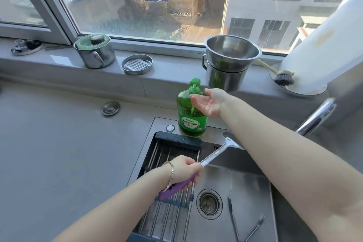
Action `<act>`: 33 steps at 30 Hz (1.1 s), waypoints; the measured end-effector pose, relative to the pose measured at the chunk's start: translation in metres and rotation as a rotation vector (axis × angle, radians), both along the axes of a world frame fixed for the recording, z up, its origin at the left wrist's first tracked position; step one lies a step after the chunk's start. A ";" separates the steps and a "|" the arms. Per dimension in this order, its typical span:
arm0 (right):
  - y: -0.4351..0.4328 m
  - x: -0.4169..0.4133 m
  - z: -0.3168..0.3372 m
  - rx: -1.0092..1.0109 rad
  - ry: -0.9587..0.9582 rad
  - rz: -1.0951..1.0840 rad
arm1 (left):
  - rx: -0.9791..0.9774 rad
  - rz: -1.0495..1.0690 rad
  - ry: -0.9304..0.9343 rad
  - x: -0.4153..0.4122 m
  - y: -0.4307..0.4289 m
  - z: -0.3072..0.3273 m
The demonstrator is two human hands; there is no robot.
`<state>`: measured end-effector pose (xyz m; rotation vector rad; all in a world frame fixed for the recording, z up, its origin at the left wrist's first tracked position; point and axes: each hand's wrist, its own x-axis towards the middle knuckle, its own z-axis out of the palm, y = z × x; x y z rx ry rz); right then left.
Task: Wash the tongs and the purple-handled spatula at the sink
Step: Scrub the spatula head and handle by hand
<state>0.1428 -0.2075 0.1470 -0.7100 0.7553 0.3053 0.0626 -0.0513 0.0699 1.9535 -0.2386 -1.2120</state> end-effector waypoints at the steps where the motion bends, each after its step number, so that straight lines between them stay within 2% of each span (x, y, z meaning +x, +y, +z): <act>1: -0.002 -0.017 0.002 0.013 -0.013 -0.016 | -0.015 0.044 0.030 -0.007 -0.001 -0.001; 5: -0.008 -0.103 -0.011 0.044 0.013 -0.039 | -0.115 0.247 0.217 -0.045 -0.002 -0.008; 9: -0.010 -0.189 -0.045 0.018 0.127 -0.109 | -0.308 0.469 0.455 -0.077 -0.014 -0.006; 11: -0.007 -0.217 -0.062 -0.021 0.142 -0.143 | -0.376 0.515 0.513 -0.089 -0.028 -0.009; 13: -0.005 -0.233 -0.074 -0.154 0.107 -0.180 | -0.393 0.558 0.531 -0.099 -0.042 -0.014; 15: -0.006 -0.242 -0.074 -0.343 0.049 -0.203 | -0.402 0.646 0.511 -0.107 -0.054 -0.023; 17: -0.007 -0.254 -0.070 -0.591 -0.013 -0.097 | -0.432 0.715 0.479 -0.114 -0.063 -0.027; 19: -0.005 -0.266 -0.073 -1.038 -0.104 0.131 | -0.437 0.744 0.444 -0.120 -0.071 -0.026; 22: 0.006 -0.271 -0.091 -1.784 -0.407 0.386 | -0.412 0.797 0.414 -0.123 -0.081 -0.018; 23: 0.007 -0.269 -0.097 -1.974 -0.434 0.461 | -0.404 0.816 0.411 -0.123 -0.085 -0.016; 25: 0.002 -0.260 -0.104 -2.254 -0.441 0.472 | -0.417 0.885 0.433 -0.121 -0.089 -0.014; 27: -0.009 -0.255 -0.105 -2.411 -0.370 0.461 | -0.441 0.958 0.441 -0.120 -0.089 -0.012; 29: -0.015 -0.257 -0.095 -2.398 -0.301 0.520 | -0.445 0.951 0.362 -0.121 -0.087 -0.009; 30: -0.016 -0.258 -0.087 -2.291 -0.260 0.632 | -0.454 0.921 0.317 -0.122 -0.085 -0.006; 31: -0.020 -0.257 -0.081 -2.072 -0.170 0.785 | -0.460 0.893 0.277 -0.124 -0.084 -0.003; 33: -0.033 -0.252 -0.069 -1.340 -0.021 0.896 | -0.489 0.846 0.231 -0.125 -0.082 0.003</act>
